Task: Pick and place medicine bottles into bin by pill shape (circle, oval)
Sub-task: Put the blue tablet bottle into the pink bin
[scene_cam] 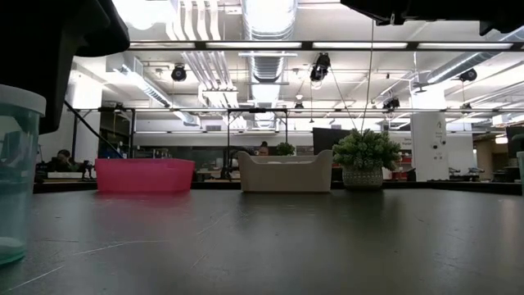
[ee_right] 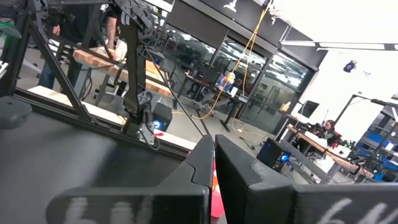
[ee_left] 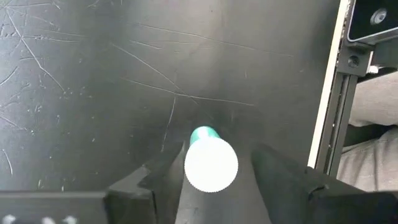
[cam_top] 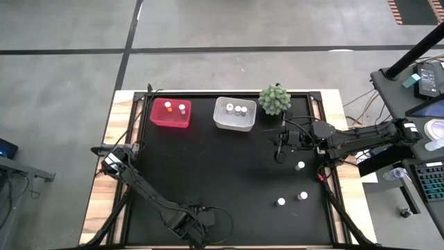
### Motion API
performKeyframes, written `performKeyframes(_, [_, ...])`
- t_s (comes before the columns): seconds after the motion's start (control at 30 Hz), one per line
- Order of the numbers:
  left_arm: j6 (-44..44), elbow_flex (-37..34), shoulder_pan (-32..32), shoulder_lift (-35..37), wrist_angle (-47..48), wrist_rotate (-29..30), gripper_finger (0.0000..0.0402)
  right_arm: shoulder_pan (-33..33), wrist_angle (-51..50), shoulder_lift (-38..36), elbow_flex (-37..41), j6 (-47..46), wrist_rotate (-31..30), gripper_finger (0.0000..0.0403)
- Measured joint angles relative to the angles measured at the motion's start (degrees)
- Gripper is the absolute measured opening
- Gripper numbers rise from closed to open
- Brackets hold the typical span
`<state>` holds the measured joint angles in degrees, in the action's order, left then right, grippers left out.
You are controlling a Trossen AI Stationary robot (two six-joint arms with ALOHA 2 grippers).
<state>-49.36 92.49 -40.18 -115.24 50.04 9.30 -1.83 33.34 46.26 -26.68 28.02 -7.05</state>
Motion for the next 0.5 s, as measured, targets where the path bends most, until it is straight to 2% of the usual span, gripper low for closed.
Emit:
performKeyframes(0.27, [-1.0,-0.1,0.0,0.0,0.0,0.0,0.0102,0.0,0.0,0.0,0.0,0.1,0.0,0.0009])
performKeyframes(0.5, [-0.9,0.2,0.0,0.2,0.5,0.0,0.0096,0.0,0.0,0.0,0.0,0.1,0.0,0.0009])
